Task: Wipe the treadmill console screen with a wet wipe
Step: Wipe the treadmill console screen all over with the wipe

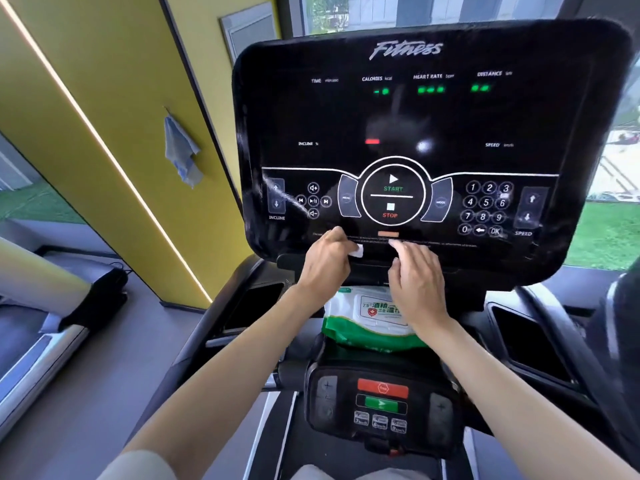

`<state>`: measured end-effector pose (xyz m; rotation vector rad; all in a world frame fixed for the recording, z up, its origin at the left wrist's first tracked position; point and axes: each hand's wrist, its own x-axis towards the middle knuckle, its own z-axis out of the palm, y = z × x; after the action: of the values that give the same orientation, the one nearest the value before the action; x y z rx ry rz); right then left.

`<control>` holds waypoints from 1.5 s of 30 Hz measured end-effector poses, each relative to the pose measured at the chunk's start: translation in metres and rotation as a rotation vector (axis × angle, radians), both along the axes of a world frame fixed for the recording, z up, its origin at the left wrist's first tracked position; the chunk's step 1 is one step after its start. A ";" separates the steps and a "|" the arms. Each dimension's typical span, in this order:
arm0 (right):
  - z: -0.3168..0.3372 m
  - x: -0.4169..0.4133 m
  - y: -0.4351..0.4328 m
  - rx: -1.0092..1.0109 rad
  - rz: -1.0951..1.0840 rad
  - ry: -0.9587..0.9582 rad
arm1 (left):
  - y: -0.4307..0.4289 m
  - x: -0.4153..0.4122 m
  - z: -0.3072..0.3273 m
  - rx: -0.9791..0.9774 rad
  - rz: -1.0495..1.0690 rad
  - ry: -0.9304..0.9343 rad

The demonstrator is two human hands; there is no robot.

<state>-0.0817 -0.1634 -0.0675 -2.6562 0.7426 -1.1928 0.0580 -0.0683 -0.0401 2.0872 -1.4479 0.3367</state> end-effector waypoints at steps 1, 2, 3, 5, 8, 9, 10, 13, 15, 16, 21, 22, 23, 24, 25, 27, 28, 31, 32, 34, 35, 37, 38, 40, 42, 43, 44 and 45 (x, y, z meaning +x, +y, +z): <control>0.001 -0.005 -0.003 0.004 -0.013 -0.002 | -0.005 -0.005 0.000 0.002 -0.009 -0.003; 0.001 -0.011 -0.007 0.009 -0.025 -0.006 | -0.011 -0.011 0.000 0.004 -0.017 -0.003; 0.002 -0.016 -0.011 0.010 -0.037 -0.012 | -0.017 -0.017 0.001 0.006 -0.027 -0.003; 0.003 -0.028 -0.019 0.007 -0.067 -0.027 | -0.028 -0.030 0.002 0.017 -0.053 -0.007; 0.004 -0.044 -0.031 0.007 -0.123 -0.037 | -0.047 -0.051 0.002 0.022 -0.102 -0.027; 0.004 -0.051 -0.036 0.006 -0.144 -0.040 | -0.054 -0.058 0.002 0.025 -0.122 -0.042; 0.003 -0.057 -0.040 0.007 -0.164 -0.044 | -0.061 -0.064 0.003 0.032 -0.146 -0.065; 0.002 -0.077 -0.052 0.022 -0.216 -0.053 | -0.085 -0.082 0.007 0.047 -0.236 -0.128; 0.002 -0.089 -0.058 0.030 -0.245 -0.063 | -0.099 -0.094 0.009 0.055 -0.299 -0.151; 0.002 -0.095 -0.060 0.035 -0.256 -0.066 | -0.105 -0.100 0.009 0.061 -0.329 -0.162; -0.002 -0.117 -0.071 0.102 -0.320 -0.077 | -0.129 -0.120 0.014 0.083 -0.488 -0.299; -0.002 -0.120 -0.073 0.120 -0.334 -0.073 | -0.134 -0.121 0.021 0.093 -0.532 -0.369; -0.002 -0.122 -0.074 0.136 -0.348 -0.065 | -0.140 -0.120 0.028 0.103 -0.565 -0.453; -0.001 -0.124 -0.075 0.150 -0.358 -0.053 | -0.148 -0.116 0.038 0.091 -0.578 -0.516; 0.000 -0.125 -0.075 0.161 -0.364 -0.046 | -0.158 -0.111 0.051 0.045 -0.560 -0.542; 0.003 -0.126 -0.075 0.177 -0.362 -0.041 | -0.177 -0.095 0.083 -0.103 -0.421 -0.465; 0.004 -0.126 -0.075 0.185 -0.363 -0.040 | -0.185 -0.088 0.098 -0.205 -0.311 -0.391; 0.004 -0.123 -0.072 0.205 -0.369 -0.025 | -0.191 -0.092 0.109 -0.367 -0.161 -0.253; 0.003 -0.123 -0.072 0.209 -0.370 -0.018 | -0.189 -0.098 0.099 -0.311 -0.246 -0.316; 0.000 -0.123 -0.071 0.209 -0.362 0.003 | -0.179 -0.109 0.070 -0.046 -0.548 -0.618; -0.001 -0.124 -0.071 0.208 -0.353 0.017 | -0.174 -0.107 0.064 0.081 -0.653 -0.788; -0.001 -0.126 -0.072 0.208 -0.335 0.037 | -0.182 -0.096 0.082 0.129 -0.677 -0.902; 0.000 -0.127 -0.072 0.211 -0.334 0.040 | -0.189 -0.092 0.097 0.085 -0.611 -0.829; 0.002 -0.126 -0.071 0.214 -0.343 0.036 | -0.201 -0.089 0.124 -0.089 -0.395 -0.543; 0.004 -0.124 -0.069 0.205 -0.350 0.025 | -0.205 -0.096 0.128 -0.190 -0.270 -0.399; 0.005 -0.124 -0.068 0.204 -0.352 0.014 | -0.204 -0.103 0.119 -0.142 -0.332 -0.476; 0.006 -0.125 -0.069 0.209 -0.354 0.000 | -0.200 -0.110 0.105 -0.065 -0.451 -0.642; 0.007 -0.126 -0.069 0.211 -0.361 -0.015 | -0.193 -0.115 0.089 0.013 -0.565 -0.846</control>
<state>-0.2074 -0.2327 -0.0606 -2.4037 1.3090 -1.1302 -0.0567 -0.2615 0.0493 1.4718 -2.4238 1.0472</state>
